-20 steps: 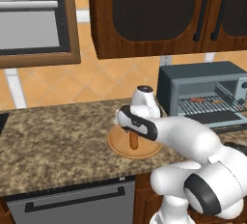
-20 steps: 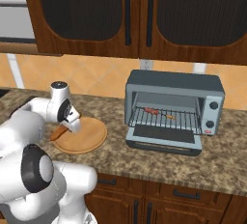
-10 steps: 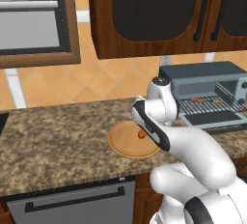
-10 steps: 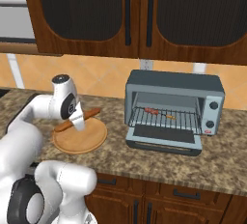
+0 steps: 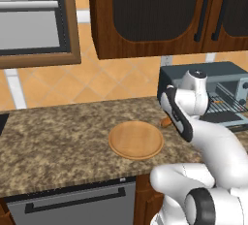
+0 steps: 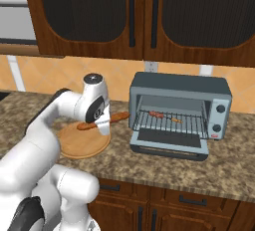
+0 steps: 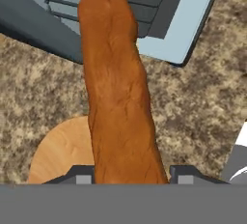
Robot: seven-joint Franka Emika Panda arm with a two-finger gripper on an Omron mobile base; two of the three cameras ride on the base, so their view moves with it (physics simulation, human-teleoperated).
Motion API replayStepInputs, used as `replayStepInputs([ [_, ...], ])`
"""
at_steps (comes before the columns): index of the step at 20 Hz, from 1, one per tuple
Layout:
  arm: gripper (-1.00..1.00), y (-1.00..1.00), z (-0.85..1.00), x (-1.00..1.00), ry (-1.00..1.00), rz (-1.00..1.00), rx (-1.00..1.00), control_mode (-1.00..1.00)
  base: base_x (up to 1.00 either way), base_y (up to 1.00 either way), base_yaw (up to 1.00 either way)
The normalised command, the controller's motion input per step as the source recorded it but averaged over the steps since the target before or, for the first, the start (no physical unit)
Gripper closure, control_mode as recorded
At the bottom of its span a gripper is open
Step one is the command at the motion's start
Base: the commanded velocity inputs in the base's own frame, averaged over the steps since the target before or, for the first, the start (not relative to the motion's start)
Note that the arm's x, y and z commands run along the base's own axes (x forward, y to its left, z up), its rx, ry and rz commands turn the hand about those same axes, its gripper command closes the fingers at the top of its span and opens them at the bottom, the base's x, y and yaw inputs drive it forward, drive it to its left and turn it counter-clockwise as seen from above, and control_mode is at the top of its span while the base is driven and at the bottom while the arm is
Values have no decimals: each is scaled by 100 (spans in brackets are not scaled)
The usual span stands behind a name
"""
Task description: Pick up the kebab skewer and baguette bread, and place them inside the toaster oven. Close the toaster oven door and start by setting the timer.
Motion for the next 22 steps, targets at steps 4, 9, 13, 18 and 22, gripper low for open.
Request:
replayStepInputs([
  [4,100,-100,28,17,-5,0,13,-100,0,0,0],
  [9,100,-89,14,45,-4,0,9,-100,0,0,0],
  [13,100,-69,2,44,-3,0,15,-100,0,0,0],
  [18,100,-46,0,31,-1,0,8,-100,0,0,0],
  [22,100,-48,-2,22,2,0,5,-100,0,0,0],
])
